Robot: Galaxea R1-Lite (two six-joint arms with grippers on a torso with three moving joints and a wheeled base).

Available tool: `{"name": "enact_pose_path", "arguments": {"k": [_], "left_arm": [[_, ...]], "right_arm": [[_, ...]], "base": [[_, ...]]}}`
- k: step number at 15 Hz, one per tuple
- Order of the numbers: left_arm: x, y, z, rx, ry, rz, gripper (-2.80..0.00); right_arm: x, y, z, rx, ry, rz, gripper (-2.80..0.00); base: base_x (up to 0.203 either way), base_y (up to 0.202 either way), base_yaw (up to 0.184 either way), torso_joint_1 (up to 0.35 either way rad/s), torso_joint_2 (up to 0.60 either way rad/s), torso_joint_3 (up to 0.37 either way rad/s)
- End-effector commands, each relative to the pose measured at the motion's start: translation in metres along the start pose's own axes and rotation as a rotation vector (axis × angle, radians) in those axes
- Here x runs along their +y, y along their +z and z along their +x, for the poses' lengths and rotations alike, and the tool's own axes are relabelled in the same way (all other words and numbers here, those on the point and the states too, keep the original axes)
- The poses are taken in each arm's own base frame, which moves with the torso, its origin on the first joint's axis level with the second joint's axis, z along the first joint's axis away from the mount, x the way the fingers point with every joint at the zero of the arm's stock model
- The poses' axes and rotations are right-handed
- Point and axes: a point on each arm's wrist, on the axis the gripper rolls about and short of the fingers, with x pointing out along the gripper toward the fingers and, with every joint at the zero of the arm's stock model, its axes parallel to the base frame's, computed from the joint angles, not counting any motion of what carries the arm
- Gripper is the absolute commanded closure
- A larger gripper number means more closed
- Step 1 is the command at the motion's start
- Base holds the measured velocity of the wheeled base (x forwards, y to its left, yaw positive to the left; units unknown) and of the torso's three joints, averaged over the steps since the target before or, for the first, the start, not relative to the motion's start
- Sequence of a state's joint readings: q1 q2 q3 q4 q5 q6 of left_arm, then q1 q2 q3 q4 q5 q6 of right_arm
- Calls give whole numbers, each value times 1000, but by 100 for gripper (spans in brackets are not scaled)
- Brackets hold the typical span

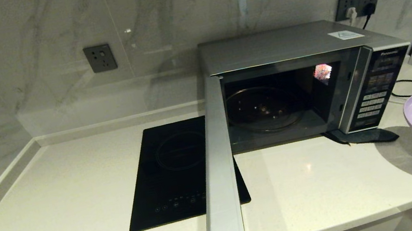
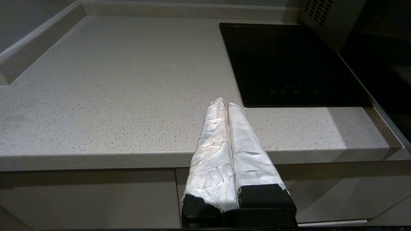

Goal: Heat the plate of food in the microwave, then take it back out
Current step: Put the plate in the microwave oven

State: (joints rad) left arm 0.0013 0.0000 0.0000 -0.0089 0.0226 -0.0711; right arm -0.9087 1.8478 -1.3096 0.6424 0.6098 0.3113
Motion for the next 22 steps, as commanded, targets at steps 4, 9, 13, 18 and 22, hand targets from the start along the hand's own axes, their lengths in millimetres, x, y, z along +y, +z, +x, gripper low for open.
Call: {"name": "enact_pose_path", "arguments": {"k": [4,9,13,18,22], "left_arm": [[0,0,0,1,1,-1,0],[0,0,0,1,1,-1,0],[0,0,0,1,1,-1,0],[0,0,0,1,1,-1,0],[0,0,0,1,1,-1,0]], "right_arm": [[49,-60,-4,100,46,-147,0],[95,-110,8,218,34,-258,0],[143,-154,21,314,33,-296,0],[204,-202,54,289,37,-272,0],[231,-209,85,206,-7,-203,0]], "base": [[0,0,0,0,0,0],[0,0,0,0,0,0],[0,0,0,0,0,0],[0,0,0,0,0,0],[0,0,0,0,0,0]]}}
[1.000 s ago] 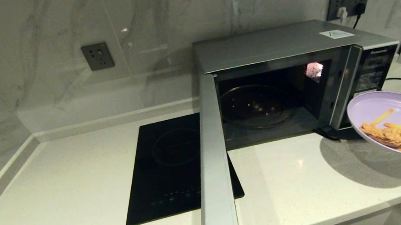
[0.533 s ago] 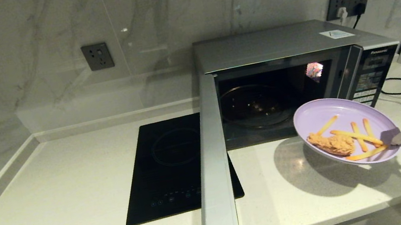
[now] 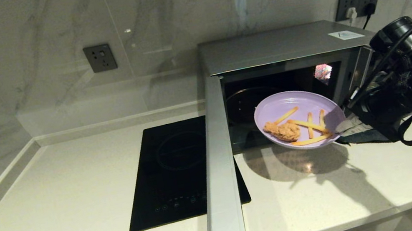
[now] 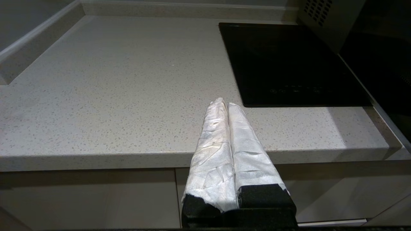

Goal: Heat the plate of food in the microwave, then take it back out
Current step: Put the plate in the microwave oven

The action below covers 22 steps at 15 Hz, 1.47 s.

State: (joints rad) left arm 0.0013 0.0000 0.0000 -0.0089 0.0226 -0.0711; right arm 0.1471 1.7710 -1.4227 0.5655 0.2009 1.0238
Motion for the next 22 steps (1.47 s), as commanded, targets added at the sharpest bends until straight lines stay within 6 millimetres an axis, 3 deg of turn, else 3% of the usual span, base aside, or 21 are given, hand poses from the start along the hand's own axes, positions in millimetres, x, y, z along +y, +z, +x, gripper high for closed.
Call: {"name": "enact_pose_path", "arguments": {"k": [1,9,14,22], "left_arm": [[0,0,0,1,1,-1,0],[0,0,0,1,1,-1,0],[0,0,0,1,1,-1,0],[0,0,0,1,1,-1,0]], "right_arm": [[10,6,33,9,-46,32,0],[35,34,83,-49,-45,49,0],[40,43,108,-60,-55,49,0],[39,55,124,-75,-55,54,0]], "base": [[0,0,0,0,0,0],[0,0,0,0,0,0],[0,0,0,0,0,0],[0,0,0,0,0,0]]}}
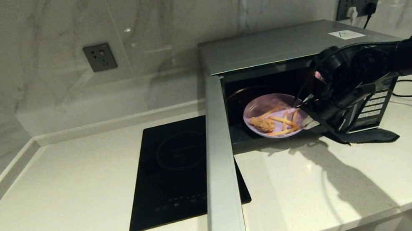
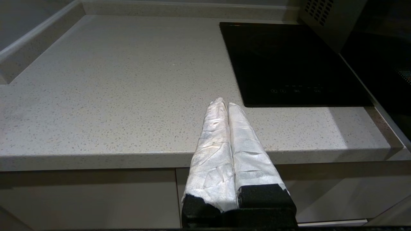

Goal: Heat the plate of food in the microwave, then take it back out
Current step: Put the plate in the microwave oven

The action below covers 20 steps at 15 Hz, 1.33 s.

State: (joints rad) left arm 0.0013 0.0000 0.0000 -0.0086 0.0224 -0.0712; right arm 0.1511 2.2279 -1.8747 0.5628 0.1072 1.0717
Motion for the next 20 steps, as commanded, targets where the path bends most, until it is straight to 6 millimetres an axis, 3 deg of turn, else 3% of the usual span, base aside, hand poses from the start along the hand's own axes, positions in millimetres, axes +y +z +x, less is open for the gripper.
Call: {"name": "enact_pose_path", "arguments": {"k": [1,4,5,15,20], "left_arm": [[0,0,0,1,1,-1,0],[0,0,0,1,1,-1,0],[0,0,0,1,1,-1,0],[0,0,0,1,1,-1,0],[0,0,0,1,1,-1,0]], "right_arm": [[-1,2,5,0,-7,7,0],[0,4,5,-8,-4,4,-10],[1,4,4,-9,-2,3,-280],[2,12,-16,-40,31,14,-280],[-3,13,-4,-26,3,19,-280]], "base": [[0,0,0,0,0,0],[0,0,0,0,0,0],[0,0,0,0,0,0],[0,0,0,0,0,0],[0,0,0,0,0,0]]}}
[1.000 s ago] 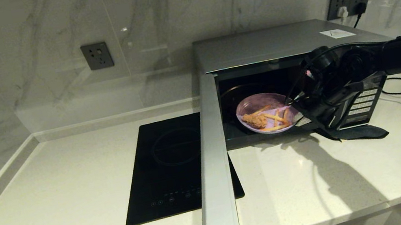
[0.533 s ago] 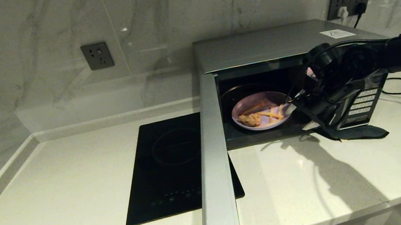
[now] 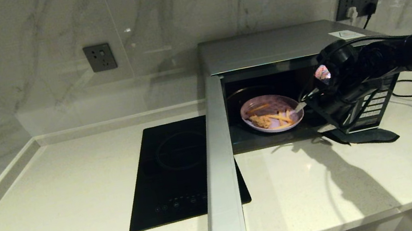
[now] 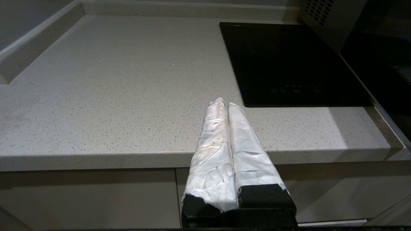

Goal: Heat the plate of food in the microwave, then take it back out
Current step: Put the plate in the microwave oven, then close the microwave oven

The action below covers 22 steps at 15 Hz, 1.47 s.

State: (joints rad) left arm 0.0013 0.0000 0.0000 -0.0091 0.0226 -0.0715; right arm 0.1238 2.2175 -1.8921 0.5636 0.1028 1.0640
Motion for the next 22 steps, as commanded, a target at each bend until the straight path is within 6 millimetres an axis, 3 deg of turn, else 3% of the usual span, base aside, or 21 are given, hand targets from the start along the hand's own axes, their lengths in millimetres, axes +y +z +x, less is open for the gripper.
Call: {"name": "enact_pose_path", "arguments": {"k": [1,4,6,8,12,13,17,22], "left_arm": [[0,0,0,1,1,-1,0],[0,0,0,1,1,-1,0],[0,0,0,1,1,-1,0],[0,0,0,1,1,-1,0],[0,0,0,1,1,-1,0],[0,0,0,1,1,-1,0],[0,0,0,1,2,-1,0],[0,0,0,1,1,-1,0]], "right_arm": [[-3,2,5,7,-11,3,-280],[0,3,-9,1,13,-5,-280],[2,1,-29,-11,37,-8,-280],[2,-4,-66,-29,70,-16,-280],[-24,-26,-134,-44,87,-121,-280],[-31,-31,-151,-58,97,-148,0],[-58,-54,-219,-110,107,-300,0],[-39,-79,-295,-148,269,-461,0]], "base": [[0,0,0,0,0,0],[0,0,0,0,0,0],[0,0,0,0,0,0],[0,0,0,0,0,0],[0,0,0,0,0,0],[0,0,0,0,0,0],[0,0,0,0,0,0],[0,0,0,0,0,0]]}}
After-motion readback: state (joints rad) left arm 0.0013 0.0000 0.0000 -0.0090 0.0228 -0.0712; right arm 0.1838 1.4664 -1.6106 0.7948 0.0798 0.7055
